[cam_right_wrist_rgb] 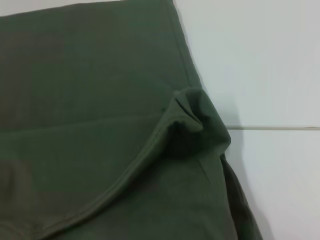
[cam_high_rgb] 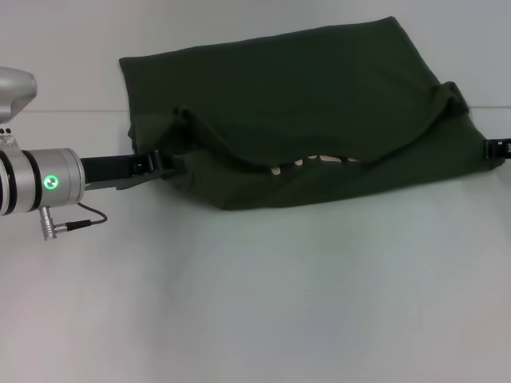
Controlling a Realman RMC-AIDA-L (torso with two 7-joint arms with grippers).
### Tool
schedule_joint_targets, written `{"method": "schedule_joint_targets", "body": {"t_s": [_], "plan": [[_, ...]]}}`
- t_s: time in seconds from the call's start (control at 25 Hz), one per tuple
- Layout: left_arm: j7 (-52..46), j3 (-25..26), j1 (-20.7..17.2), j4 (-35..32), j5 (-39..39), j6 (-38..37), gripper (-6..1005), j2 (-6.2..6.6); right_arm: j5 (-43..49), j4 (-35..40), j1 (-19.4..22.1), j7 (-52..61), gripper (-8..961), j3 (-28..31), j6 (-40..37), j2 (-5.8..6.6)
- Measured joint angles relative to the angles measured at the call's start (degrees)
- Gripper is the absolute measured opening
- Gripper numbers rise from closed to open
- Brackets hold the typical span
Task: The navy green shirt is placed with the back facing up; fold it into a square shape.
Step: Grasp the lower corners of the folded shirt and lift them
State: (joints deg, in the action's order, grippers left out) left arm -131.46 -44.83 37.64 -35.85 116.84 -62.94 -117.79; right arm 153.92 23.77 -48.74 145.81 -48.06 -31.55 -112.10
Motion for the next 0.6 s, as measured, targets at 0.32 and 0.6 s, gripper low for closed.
{"method": "schedule_joint_targets", "body": {"t_s": [0.32,0.6], "plan": [[-0.16,-0.03,-0.19,-0.18,0.52,-4.16,-2,0.92,-0.10,11.59,3.33,1.50,30,0.68,-12.16,-0.82],[-2.02,0.02,-0.75,-2.46,2.54,-13.90,-2,3.62,-0.15,24.15,7.70,3.22,29,0.77,-28.87,-1.82]]}}
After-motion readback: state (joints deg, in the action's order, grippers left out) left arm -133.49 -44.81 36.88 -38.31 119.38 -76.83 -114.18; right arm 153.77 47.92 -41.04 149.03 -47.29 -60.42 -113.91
